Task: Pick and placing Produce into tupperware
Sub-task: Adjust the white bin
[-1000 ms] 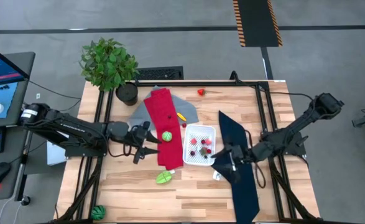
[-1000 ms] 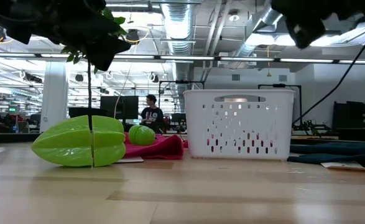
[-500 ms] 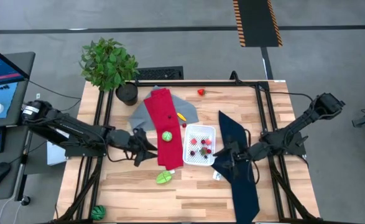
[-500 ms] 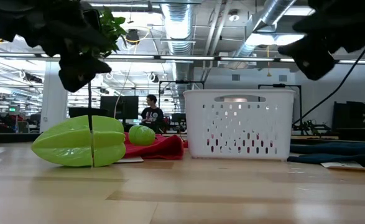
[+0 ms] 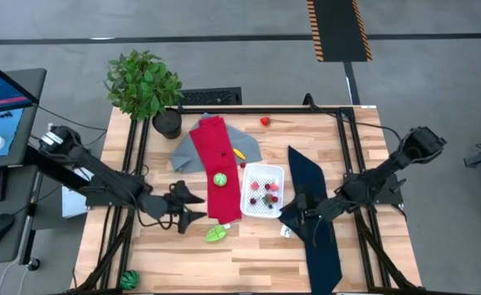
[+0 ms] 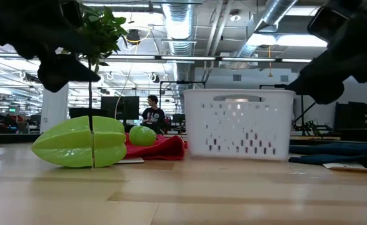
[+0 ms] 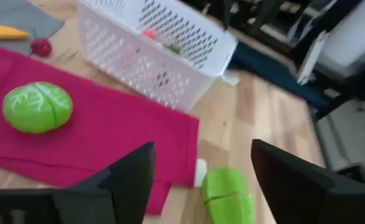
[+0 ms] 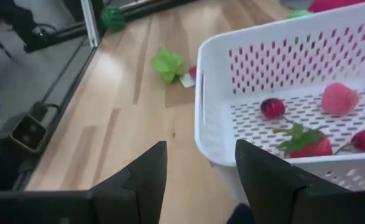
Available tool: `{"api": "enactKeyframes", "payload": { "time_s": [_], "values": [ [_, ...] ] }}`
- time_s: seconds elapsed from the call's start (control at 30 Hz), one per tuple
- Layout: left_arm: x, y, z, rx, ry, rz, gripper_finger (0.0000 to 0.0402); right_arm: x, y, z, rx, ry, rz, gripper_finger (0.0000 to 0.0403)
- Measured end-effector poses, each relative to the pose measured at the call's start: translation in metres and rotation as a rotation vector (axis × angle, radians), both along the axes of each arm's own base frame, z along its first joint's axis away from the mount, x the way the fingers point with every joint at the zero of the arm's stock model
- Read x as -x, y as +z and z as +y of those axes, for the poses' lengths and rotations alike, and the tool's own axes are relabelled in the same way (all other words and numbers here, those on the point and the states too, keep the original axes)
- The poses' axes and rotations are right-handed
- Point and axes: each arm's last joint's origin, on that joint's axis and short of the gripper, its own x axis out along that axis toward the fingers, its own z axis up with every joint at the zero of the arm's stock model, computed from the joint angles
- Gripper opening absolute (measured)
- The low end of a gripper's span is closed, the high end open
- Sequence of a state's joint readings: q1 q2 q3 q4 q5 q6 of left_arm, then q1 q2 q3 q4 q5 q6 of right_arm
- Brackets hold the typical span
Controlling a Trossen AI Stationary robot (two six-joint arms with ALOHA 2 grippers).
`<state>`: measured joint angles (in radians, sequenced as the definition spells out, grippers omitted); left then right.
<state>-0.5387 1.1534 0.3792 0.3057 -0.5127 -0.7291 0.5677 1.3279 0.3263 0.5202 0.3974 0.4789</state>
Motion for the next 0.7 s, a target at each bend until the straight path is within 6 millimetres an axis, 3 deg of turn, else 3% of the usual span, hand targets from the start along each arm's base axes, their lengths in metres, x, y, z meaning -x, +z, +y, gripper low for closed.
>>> {"api": "enactKeyframes", "payload": {
  "time_s": [0.17, 0.37, 0.53, 0.7],
  "values": [
    [-0.014, 0.0, -0.019, 0.001, 0.011, 0.025, 0.0285, 0.0, -0.016, -0.003, -0.01, -0.038, 0.088, 0.0214],
    [-0.033, 0.001, -0.044, -0.104, -0.061, 0.074, 0.0288, -0.002, -0.014, 0.0, -0.053, -0.047, 0.072, 0.0214],
    [-0.047, 0.007, -0.056, -0.129, -0.068, 0.109, 0.0288, -0.012, 0.019, 0.004, -0.026, 0.037, -0.078, 0.0214],
    [-0.049, 0.007, -0.058, -0.175, -0.061, 0.139, 0.0288, -0.011, 0.039, -0.011, -0.038, -0.038, -0.044, 0.0214]
  ]
}}
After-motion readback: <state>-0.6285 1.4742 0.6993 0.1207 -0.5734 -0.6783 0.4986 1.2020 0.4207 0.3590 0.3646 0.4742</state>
